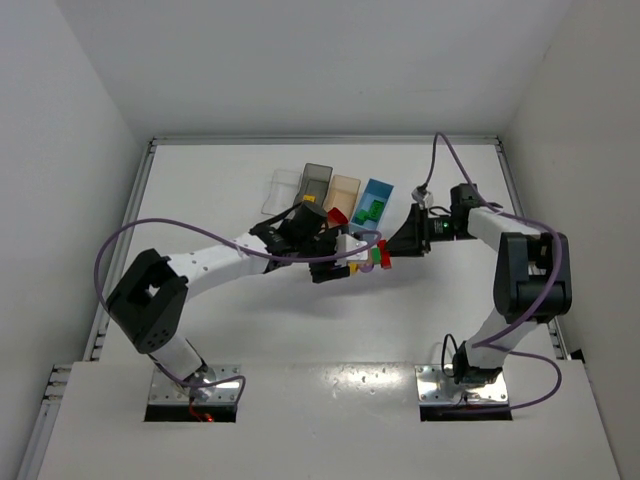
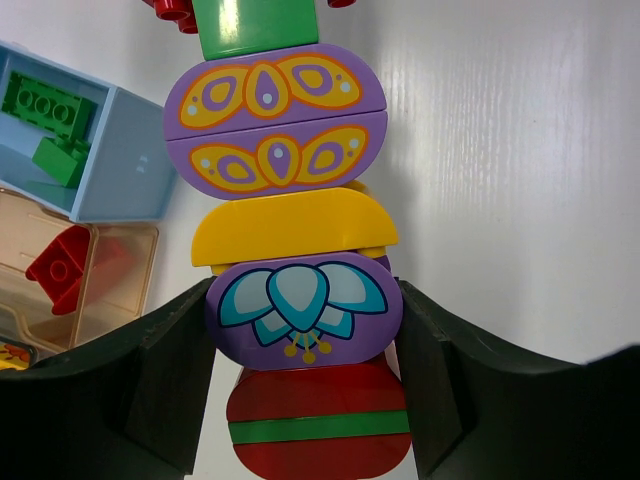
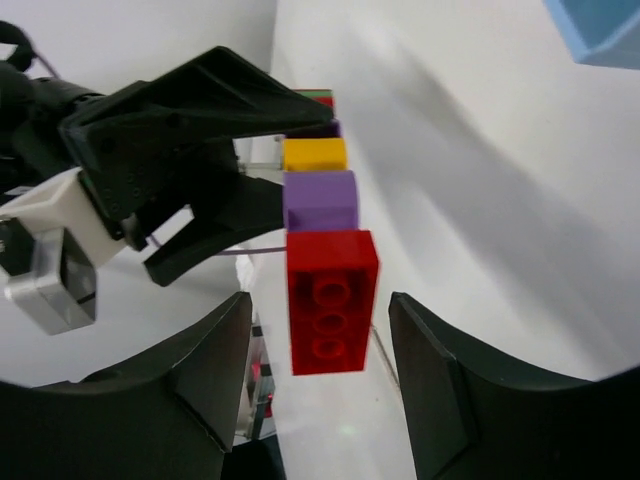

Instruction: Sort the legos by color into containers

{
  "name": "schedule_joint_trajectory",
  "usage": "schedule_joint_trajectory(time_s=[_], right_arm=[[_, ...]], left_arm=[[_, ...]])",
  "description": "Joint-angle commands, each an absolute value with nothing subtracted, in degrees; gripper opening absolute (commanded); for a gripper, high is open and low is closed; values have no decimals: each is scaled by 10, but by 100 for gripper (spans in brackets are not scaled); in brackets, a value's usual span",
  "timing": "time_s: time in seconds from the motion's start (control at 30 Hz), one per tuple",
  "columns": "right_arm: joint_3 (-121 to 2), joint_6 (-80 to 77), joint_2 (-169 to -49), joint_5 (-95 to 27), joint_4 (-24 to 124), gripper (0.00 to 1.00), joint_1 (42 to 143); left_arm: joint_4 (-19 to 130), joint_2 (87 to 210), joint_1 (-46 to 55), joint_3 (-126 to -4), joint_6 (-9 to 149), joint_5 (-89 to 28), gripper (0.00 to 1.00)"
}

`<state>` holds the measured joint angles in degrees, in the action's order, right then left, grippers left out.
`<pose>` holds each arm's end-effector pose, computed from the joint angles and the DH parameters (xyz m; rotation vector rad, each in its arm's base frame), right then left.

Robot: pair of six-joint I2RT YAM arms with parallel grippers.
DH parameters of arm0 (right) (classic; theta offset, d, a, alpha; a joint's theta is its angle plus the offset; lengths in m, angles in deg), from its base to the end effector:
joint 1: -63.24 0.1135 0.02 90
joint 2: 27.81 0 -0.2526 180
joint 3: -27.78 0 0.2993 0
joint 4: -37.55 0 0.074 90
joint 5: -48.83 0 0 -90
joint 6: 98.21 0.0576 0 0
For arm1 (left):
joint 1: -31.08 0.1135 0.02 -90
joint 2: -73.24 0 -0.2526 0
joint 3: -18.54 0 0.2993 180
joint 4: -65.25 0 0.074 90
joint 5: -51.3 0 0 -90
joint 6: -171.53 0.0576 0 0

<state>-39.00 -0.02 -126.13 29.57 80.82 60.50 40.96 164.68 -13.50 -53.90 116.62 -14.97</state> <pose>0.3382 0.0383 0.1171 0.0024 2.4278 1.7292 0.2698 -0.2984 0.1817 1.6364 1.6353 -0.5647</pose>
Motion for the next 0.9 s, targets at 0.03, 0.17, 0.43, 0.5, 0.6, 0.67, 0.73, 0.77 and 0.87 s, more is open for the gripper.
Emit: schedule_joint_trajectory(time_s=[0.03,0.17,0.43,0.5,0.6,0.67,0.73,0.77,0.87], right_arm=[[-407,-3,-1261,364,794,58,620],[-396,-3,-1255,371,783,50,632],[-380,2,-1243,371,778,11,637],[-380,2,-1238,371,778,1,625],[-385,-14,-1232,376,796,0,611],[-391,-32,-1232,376,815,0,603],[-397,-42,-1226,376,827,0,595],[-397,-51,-1226,376,835,0,589],[-397,-57,-1226,376,841,0,582]], left_arm=[[437,1613,-143,-539,1167,-131,22],[437,1613,-143,-539,1167,-136,22],[442,1602,-143,-527,1167,-142,21],[442,1587,-143,-516,1155,-147,19],[448,1571,-143,-491,1145,-160,18],[448,1552,-143,-467,1140,-165,16],[448,1537,-143,-451,1140,-171,14],[448,1523,-143,-444,1140,-177,13],[448,1512,-143,-426,1134,-183,13]])
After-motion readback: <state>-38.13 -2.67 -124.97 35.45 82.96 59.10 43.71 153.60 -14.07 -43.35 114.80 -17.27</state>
